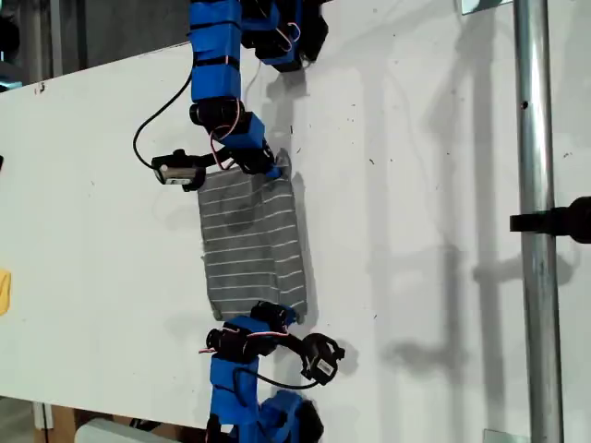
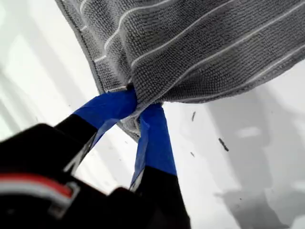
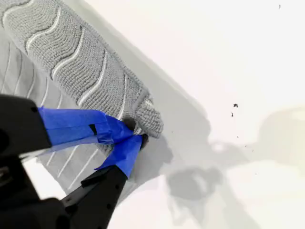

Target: Grasp corners of a towel and fold twice.

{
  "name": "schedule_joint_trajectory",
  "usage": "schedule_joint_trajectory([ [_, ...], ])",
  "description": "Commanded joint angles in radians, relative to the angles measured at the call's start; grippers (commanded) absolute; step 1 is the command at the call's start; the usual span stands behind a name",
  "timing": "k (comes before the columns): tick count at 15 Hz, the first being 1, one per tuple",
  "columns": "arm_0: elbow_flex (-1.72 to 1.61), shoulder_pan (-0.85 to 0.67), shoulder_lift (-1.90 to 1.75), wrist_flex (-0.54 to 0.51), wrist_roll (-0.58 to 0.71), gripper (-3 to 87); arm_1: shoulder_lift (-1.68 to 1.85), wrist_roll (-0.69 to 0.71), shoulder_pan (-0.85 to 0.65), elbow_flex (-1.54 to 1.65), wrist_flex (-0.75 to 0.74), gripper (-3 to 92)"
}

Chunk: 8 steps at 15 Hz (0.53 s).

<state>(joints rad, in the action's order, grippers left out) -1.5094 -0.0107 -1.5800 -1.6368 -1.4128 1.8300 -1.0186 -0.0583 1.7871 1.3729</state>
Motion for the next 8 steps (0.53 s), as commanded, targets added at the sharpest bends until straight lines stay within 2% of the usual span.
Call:
schedule_joint_trajectory([
  [1, -0.018, -0.058, -0.087, -0.023, 0.018, -2.9, 0.063, 0.043, -0.081, -0.003, -0.008, -0.3],
  [3, -0.077, -0.295, -0.126, -0.008, 0.209, -2.9, 0.012, 0.221, -0.307, -0.012, -0.091, -0.3],
  [5, -0.104, -0.541, -0.100, 0.052, 0.425, -2.9, -0.107, 0.373, -0.506, -0.086, -0.175, -0.3],
  [8, -0.029, -0.770, -0.049, 0.101, 0.632, -2.9, -0.290, 0.523, -0.641, -0.267, -0.268, -0.3],
])
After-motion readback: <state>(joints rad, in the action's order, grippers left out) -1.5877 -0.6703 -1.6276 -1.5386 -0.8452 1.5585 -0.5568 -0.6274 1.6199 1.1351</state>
